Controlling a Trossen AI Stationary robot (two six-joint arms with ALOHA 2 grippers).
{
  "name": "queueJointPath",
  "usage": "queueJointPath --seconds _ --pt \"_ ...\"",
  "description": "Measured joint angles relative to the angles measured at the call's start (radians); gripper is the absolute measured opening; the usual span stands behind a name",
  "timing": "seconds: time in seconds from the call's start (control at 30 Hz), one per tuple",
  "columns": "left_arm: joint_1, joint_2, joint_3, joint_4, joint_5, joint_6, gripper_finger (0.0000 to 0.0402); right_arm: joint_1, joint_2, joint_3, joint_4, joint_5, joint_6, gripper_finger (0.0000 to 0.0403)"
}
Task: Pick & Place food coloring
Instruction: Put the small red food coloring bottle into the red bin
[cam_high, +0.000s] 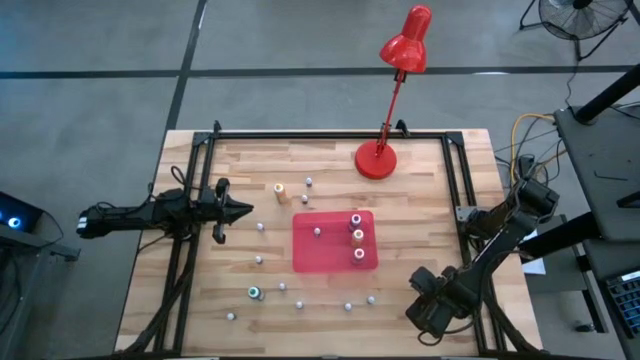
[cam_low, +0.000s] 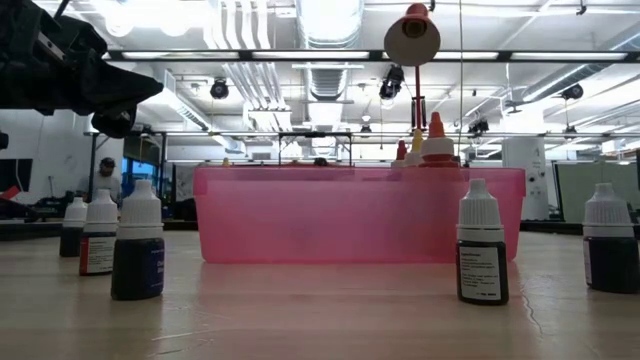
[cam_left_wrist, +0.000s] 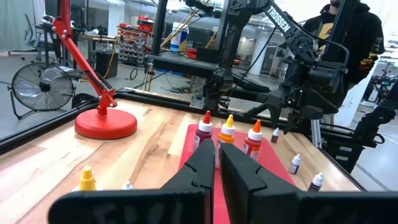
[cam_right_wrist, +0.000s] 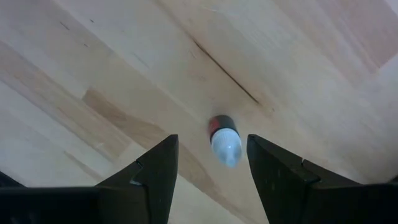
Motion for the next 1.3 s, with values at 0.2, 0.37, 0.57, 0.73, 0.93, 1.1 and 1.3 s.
queueJointPath --seconds 0.2,0.37,0.57,0.73,0.93,1.1,1.3 --pt "0.0 0.0 0.0 0.0 0.0 0.0 0.0 0.003 0.0 -0.041 0.058 -0.016 0.013 0.0185" --pt "0.0 0.0 0.0 0.0 0.0 0.0 0.0 0.003 0.0 -0.064 0.082 -0.027 0.013 0.0185" --pt "0.0 0.0 0.0 -0.001 0.0 0.0 0.0 0.005 0.0 -0.066 0.084 -0.037 0.007 0.0174" --pt "0.0 0.0 0.0 -0.001 0.0 0.0 0.0 0.005 0.0 -0.074 0.082 -0.065 0.007 0.0141" --pt "0.0 0.0 0.0 -0.001 0.0 0.0 0.0 0.005 0.0 -0.074 0.083 -0.069 0.001 0.0089" --pt "0.0 0.0 0.0 -0.002 0.0 0.0 0.0 0.005 0.0 -0.073 0.084 -0.069 -0.001 0.0054" --pt "0.0 0.0 0.0 -0.002 0.0 0.0 0.0 0.004 0.0 -0.072 0.082 -0.068 -0.023 0.0039"
